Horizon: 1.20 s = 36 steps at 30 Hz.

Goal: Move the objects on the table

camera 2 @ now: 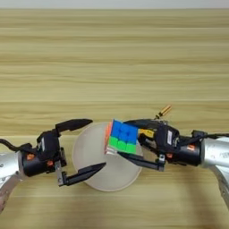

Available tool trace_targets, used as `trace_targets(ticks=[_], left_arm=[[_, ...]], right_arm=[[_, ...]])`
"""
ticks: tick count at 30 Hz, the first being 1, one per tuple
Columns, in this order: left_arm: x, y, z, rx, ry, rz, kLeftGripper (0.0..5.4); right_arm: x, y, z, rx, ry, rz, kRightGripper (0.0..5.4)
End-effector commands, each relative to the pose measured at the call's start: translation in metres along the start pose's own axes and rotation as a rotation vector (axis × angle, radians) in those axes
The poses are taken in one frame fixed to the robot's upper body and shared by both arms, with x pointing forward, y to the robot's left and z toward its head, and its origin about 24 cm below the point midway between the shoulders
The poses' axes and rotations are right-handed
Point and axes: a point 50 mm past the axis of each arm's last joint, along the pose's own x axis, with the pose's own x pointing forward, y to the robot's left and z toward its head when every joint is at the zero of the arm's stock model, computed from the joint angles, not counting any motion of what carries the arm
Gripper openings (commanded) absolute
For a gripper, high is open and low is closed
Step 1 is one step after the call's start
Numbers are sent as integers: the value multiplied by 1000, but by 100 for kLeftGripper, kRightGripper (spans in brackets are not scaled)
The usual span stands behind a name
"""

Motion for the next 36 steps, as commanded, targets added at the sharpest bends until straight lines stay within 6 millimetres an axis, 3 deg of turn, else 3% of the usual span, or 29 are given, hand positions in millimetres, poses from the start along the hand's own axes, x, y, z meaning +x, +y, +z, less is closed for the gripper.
trace_targets(ticks=[1, 29, 36], left_arm=[[3, 1, 3, 26, -1, -15, 540], [13, -5, 2, -26, -25, -131, 540], [14, -6, 1, -29, -23, -137, 469]], right_arm=[[-3, 0, 5, -7, 5, 37, 336], [13, 6, 13, -13, -49, 141, 336], [16, 7, 17, -14, -69, 156, 336]])
